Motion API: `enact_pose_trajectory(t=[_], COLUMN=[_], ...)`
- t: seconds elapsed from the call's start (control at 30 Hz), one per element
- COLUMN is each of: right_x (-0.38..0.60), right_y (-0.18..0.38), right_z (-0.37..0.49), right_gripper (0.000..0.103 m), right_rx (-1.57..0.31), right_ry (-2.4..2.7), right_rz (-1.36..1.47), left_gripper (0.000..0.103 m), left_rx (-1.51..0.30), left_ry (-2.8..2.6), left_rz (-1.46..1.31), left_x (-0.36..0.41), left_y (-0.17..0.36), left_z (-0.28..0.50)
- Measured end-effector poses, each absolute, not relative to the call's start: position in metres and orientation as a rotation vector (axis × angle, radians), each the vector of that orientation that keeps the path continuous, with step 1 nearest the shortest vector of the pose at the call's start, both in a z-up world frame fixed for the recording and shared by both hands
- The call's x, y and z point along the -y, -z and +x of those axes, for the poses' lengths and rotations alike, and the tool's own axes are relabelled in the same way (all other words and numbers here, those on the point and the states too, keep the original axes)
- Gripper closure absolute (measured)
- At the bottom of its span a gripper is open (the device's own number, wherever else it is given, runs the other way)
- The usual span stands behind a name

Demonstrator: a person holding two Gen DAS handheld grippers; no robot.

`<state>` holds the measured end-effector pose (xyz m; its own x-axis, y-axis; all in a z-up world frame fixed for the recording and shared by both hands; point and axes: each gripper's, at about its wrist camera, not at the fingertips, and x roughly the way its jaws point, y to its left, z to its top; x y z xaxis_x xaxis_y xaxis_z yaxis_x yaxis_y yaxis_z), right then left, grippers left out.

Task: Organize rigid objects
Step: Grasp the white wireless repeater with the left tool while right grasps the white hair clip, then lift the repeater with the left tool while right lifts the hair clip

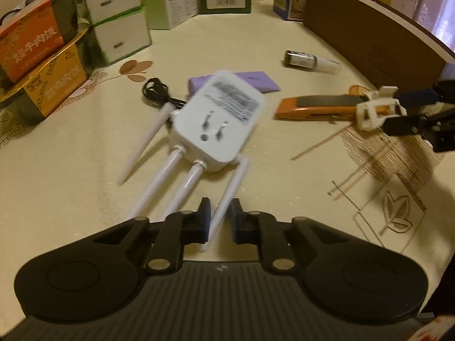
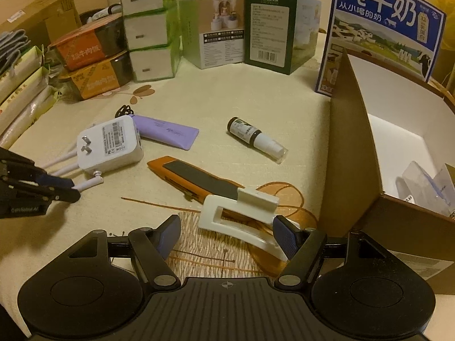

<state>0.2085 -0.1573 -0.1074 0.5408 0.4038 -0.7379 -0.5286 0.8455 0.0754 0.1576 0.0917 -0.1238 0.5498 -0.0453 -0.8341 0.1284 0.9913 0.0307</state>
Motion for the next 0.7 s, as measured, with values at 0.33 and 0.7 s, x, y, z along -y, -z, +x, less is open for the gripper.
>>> enact_pose_trajectory(t=[0.33, 0.7], right_x=[0.168, 0.157], right_y=[0.109, 0.114], right_z=[0.211, 0.223], right_gripper=[0.035, 0.063], right_rx=[-0.783, -0.781], right_ry=[-0.470, -0.362], right_rz=[-0.126, 0.035], left_gripper=[0.098, 0.097], left_rx=[-0.999, -0.998], left_ry=[0.122, 0.076], left_rz=[-0.068, -0.102], left_x=[-0.057, -0.066], left_y=[0.118, 0.109], left_z=[0.143, 0.142])
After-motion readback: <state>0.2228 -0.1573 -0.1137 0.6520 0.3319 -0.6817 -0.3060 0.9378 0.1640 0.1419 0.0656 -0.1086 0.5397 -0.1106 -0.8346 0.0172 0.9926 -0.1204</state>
